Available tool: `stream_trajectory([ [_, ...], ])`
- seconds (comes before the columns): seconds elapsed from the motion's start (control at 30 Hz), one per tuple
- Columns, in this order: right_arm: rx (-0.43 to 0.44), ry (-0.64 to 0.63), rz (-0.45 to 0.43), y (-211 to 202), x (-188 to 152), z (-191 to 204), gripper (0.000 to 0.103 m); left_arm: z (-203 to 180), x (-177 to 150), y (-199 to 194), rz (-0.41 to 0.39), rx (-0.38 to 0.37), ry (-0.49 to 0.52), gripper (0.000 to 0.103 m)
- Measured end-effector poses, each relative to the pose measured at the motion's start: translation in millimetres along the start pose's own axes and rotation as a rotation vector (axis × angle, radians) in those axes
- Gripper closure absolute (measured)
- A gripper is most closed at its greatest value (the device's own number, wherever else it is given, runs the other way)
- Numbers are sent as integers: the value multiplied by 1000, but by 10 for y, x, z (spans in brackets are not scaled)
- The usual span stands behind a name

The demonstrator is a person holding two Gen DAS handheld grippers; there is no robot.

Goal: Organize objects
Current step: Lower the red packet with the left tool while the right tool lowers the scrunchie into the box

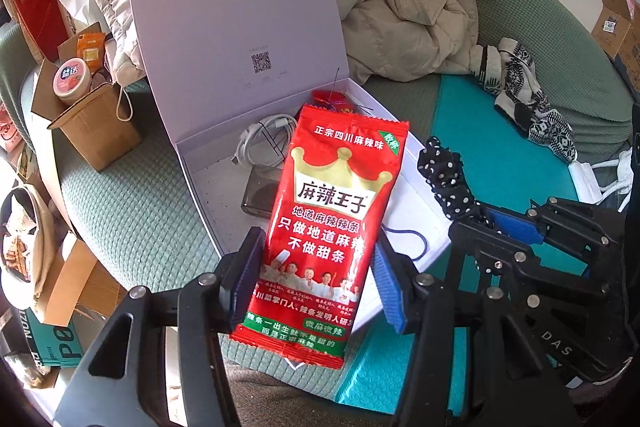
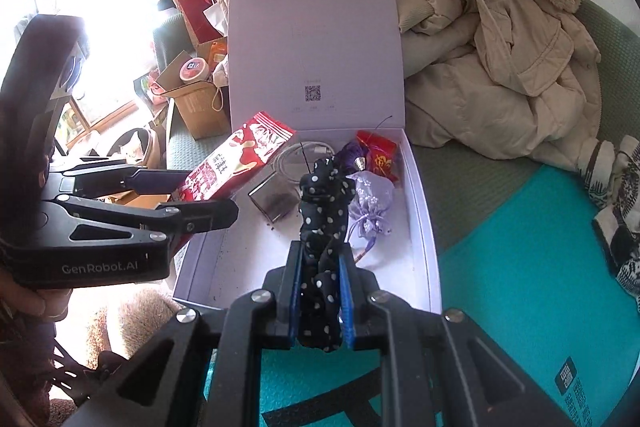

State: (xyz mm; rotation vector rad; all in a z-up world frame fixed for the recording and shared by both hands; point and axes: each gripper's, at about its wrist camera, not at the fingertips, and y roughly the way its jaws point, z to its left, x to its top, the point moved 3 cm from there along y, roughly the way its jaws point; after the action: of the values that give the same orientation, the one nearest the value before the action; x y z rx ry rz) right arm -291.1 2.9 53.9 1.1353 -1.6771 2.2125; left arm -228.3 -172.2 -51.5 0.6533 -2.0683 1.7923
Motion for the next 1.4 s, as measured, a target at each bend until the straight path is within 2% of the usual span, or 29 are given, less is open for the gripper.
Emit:
stream_trajectory([
  [0.27,8,-34,3,249,273,-72,88,171,352,144,-11,31,-5,52],
  [0.57,10,-43,6,569,428,-156,88,317,610,456,1,41,17,52],
  [0.8,7,-32,18,863,502,-248,88,419,716,737,-3,34,28,52],
  [0.97,-9,-30,26,1045,548,-333,88,475,752,999,32,-3,11,52],
  [1.1,9,-30,34,1178,565,-342,88,439,756,1178,51,1,47,52],
  [1.23,6,-34,56,1324,542,-322,88,425,751,1362,74,-13,40,52],
  [1.4,6,-9,75,1444,474,-361,87,350,734,1497,73,20,81,52],
])
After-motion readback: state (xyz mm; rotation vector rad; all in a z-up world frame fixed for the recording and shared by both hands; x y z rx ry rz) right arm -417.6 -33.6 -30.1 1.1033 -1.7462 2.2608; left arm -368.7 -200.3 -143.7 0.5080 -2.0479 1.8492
